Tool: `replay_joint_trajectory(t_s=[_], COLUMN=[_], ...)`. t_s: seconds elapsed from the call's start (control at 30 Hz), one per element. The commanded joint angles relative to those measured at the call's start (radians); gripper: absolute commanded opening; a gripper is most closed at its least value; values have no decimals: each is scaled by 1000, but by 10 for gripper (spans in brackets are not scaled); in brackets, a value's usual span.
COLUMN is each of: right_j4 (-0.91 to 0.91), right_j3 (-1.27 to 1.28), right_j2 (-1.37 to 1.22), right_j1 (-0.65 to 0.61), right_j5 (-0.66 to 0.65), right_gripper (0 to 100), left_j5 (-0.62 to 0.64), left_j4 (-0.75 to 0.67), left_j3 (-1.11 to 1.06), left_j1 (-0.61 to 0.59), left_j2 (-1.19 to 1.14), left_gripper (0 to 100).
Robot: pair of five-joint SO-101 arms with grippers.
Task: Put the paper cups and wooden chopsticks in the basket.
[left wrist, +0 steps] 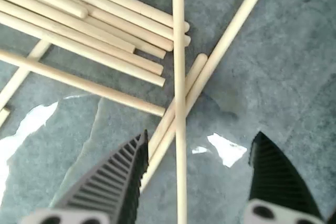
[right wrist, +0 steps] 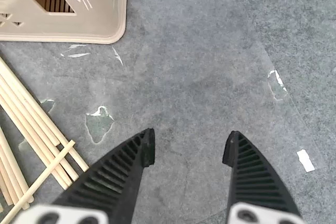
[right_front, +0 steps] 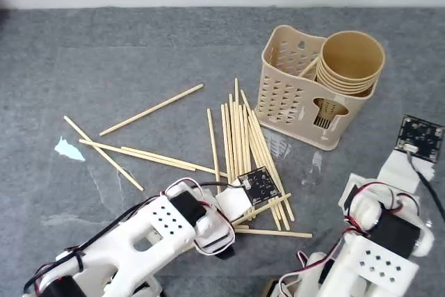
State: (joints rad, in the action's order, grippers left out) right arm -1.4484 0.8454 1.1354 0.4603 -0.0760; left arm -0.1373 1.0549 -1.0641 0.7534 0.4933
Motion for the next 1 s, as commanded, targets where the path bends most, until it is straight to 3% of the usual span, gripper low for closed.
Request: replay_joint_trajectory(t_s=[0.0, 0.3, 0.53, 0.8, 0.97], right_j4=[-8, -27, -27, -27, -27], right_j3=[-52, -52, -54, -54, -54], right_j2=[18, 18, 18, 18, 18], right_j1=[-10, -10, -10, -10, -8], right_j5=[-8, -8, -9, -9, -9], right_gripper=[226, 226, 226, 226, 226], left_j5=[8, 2, 2, 2, 8], left_j4=[-38, -87, -12, -12, -9], left_j3=[-1, 18, 170, 186, 199], left_j1=[-3, -86, -89, -23, -3], left_j2=[-2, -135, -345, -353, -347], left_gripper=[298, 298, 289, 19, 13])
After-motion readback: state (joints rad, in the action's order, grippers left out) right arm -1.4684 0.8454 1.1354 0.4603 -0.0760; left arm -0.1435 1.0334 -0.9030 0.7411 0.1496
